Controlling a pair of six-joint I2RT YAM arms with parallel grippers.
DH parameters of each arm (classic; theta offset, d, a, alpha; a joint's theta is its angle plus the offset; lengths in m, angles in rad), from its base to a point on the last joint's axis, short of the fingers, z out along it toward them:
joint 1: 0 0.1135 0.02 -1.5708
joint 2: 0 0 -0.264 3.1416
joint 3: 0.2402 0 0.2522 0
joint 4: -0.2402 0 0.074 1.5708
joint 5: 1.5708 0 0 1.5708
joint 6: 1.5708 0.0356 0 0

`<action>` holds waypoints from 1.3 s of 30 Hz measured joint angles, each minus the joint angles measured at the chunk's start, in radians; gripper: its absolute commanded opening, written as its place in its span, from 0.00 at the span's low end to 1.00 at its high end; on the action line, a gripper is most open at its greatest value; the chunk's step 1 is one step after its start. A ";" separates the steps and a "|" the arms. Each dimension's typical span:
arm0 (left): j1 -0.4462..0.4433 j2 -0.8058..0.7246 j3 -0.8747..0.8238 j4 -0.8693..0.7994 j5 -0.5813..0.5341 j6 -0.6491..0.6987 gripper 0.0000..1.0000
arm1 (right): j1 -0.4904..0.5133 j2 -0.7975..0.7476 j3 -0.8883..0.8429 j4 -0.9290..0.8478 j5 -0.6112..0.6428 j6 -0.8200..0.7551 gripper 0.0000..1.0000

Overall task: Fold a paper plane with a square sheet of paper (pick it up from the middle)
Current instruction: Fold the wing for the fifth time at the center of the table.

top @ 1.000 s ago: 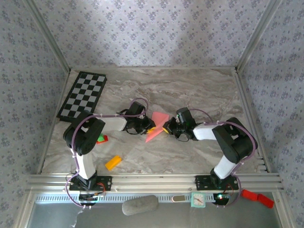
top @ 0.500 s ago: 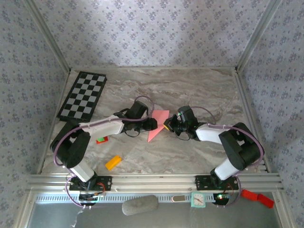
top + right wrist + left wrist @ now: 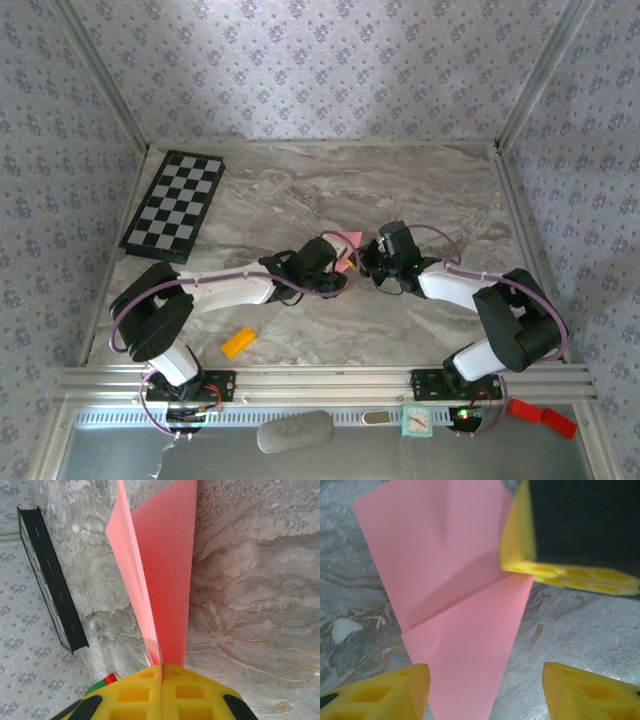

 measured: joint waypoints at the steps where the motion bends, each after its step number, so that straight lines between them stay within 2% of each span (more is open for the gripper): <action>1: -0.005 0.003 -0.018 0.027 -0.008 0.027 0.58 | -0.003 -0.001 0.000 0.000 0.000 0.004 0.06; 11: -0.013 0.034 -0.128 0.201 -0.056 0.197 0.53 | -0.011 -0.003 -0.001 -0.018 -0.009 0.029 0.07; 20: -0.013 0.067 -0.135 0.296 -0.078 0.261 0.46 | -0.019 -0.003 -0.001 -0.051 -0.040 0.049 0.11; 27: -0.013 0.079 -0.140 0.315 -0.079 0.284 0.35 | -0.026 -0.003 -0.001 -0.074 -0.053 0.056 0.15; 36: -0.013 0.095 -0.147 0.342 -0.059 0.302 0.15 | -0.037 -0.003 0.012 -0.132 -0.056 0.056 0.44; 39: -0.011 0.107 -0.155 0.348 -0.045 0.301 0.11 | -0.050 -0.011 0.012 -0.165 -0.051 0.045 0.54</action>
